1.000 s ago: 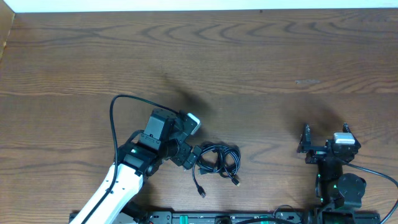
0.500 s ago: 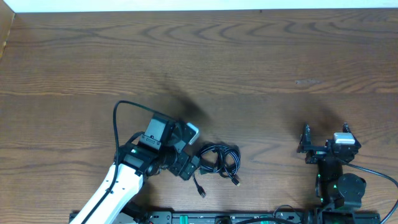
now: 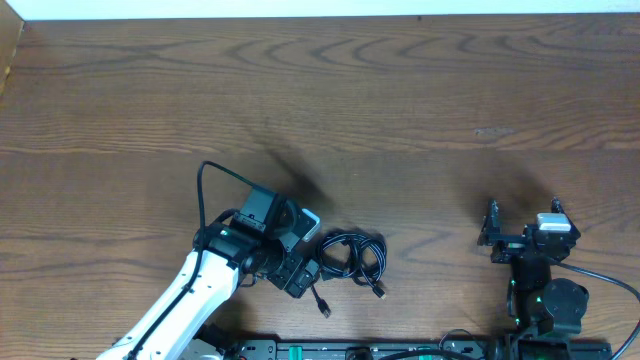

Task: Untangle cables
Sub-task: 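Move the left gripper forward over the black cable bundle, then lower the left gripper and grasp the cable bundle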

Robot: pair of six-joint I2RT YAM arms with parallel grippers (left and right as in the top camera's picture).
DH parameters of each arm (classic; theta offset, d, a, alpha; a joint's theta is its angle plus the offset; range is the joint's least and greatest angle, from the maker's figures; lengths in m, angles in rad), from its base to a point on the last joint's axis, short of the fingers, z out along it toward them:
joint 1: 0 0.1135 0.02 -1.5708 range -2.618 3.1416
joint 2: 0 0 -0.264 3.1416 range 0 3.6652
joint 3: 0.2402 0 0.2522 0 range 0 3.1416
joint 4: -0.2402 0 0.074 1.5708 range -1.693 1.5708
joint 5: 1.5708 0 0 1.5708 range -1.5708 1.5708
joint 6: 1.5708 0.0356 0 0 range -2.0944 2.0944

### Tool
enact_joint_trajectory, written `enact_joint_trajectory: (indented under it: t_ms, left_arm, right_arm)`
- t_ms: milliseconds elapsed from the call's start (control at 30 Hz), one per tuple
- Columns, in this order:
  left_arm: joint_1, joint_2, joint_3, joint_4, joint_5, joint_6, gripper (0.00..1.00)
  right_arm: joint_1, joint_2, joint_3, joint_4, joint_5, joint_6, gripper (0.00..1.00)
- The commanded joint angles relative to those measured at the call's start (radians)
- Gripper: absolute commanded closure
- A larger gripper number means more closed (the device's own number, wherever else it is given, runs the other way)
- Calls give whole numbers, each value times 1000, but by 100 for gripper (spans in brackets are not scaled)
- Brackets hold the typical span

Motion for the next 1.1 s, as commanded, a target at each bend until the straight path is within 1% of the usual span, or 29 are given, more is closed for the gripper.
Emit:
enact_joint_trajectory:
  t_ms: [0,833,933,1067]
  left_arm:
    - [-4,13,23,-4,14,16,2]
    - [-4,13,23,-16,14,16,2]
    - [-5,13,23,-32,19,32,2]
    - [-39,13,23,-50,22,39,2]
  right_arm:
    - [6,0,-1,-5,11,-8,1]
    - [6,0,-1,-5,11,-8,1]
    - [6,0,-1,-5,11,-8,1]
    - [6,0,-1,-5,11,-8,1]
